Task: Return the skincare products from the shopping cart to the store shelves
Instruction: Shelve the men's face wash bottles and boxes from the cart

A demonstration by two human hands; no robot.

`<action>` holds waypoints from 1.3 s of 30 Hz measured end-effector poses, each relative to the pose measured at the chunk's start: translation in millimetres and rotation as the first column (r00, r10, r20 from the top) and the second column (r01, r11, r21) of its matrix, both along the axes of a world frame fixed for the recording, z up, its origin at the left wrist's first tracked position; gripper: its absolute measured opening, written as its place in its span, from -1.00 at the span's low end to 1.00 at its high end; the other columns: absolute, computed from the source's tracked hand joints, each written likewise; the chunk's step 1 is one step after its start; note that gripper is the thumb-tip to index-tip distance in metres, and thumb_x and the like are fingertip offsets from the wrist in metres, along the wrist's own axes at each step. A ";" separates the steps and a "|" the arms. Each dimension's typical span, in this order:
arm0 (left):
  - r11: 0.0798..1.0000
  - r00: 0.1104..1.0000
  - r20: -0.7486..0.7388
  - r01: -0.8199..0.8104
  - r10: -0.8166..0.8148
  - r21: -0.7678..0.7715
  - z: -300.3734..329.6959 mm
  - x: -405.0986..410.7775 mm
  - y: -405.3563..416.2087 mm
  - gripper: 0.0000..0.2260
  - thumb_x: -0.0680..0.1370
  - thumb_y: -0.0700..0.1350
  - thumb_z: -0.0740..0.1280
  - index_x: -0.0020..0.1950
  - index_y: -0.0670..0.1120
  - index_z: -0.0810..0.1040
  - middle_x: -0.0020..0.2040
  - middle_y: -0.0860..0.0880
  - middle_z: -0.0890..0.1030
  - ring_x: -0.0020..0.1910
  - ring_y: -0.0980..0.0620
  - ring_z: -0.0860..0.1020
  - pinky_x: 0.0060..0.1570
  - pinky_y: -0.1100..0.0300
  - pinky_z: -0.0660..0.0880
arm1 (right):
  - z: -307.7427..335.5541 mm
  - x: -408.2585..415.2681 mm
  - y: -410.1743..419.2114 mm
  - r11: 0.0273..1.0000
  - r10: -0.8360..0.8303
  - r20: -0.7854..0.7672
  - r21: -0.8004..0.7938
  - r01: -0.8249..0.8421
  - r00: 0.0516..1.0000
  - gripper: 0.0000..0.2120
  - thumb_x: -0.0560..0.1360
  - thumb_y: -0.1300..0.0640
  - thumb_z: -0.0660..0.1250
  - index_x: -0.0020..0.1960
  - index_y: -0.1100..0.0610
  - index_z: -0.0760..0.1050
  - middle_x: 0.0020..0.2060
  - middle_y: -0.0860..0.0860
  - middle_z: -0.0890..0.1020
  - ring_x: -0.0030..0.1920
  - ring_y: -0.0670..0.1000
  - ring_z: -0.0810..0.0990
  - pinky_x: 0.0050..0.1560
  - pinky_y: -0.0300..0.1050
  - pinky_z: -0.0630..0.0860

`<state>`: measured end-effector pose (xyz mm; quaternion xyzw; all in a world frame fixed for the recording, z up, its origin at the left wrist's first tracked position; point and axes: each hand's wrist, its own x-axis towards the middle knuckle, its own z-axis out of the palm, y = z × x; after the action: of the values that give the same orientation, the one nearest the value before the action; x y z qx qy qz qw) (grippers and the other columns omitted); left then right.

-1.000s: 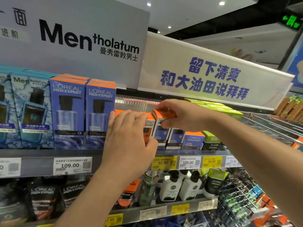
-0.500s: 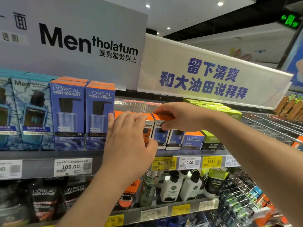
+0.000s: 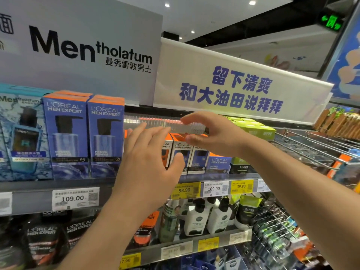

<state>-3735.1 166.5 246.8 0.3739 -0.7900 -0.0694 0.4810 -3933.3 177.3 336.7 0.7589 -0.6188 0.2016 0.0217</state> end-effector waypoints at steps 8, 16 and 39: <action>0.982 0.978 -0.120 0.159 -0.171 -0.100 6.1 -24.8 24.4 -0.46 0.51 0.23 0.28 0.46 0.08 0.44 0.37 0.12 0.46 0.46 0.09 0.30 0.41 0.46 0.06 | -20.6 -22.1 49.9 0.891 0.100 0.138 -0.454 -0.027 0.985 -0.68 0.62 0.03 0.36 0.35 0.04 0.57 0.20 -0.10 0.63 0.24 -0.17 0.55 0.26 -0.31 0.43; 0.863 0.863 -0.083 0.503 -0.498 0.044 -13.9 -98.1 67.0 -0.39 0.45 0.30 0.32 0.47 0.15 0.42 0.30 0.24 0.44 0.30 0.18 0.44 0.25 0.23 0.42 | -91.9 -62.2 142.0 0.830 0.090 0.505 -0.515 0.216 0.859 -0.71 0.61 0.09 0.34 0.32 0.07 0.57 0.21 -0.02 0.65 0.30 0.04 0.60 0.34 0.12 0.51; 0.115 0.310 -0.095 0.596 -0.946 0.795 -224.0 -314.6 324.4 -0.39 0.24 0.42 0.38 0.23 0.23 0.60 0.10 0.23 0.67 0.04 0.22 0.62 0.07 0.31 0.50 | -344.0 -148.0 497.4 0.396 -0.274 0.962 0.123 0.910 -0.011 -0.76 0.55 -0.01 0.35 0.18 -0.22 0.62 0.15 -0.08 0.70 0.24 -0.07 0.63 0.24 -0.16 0.51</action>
<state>-4049.8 490.9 22.8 0.0394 -0.8470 -0.5299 -0.0190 -4081.3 674.8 -7.3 0.0826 -0.6990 0.7103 -0.0025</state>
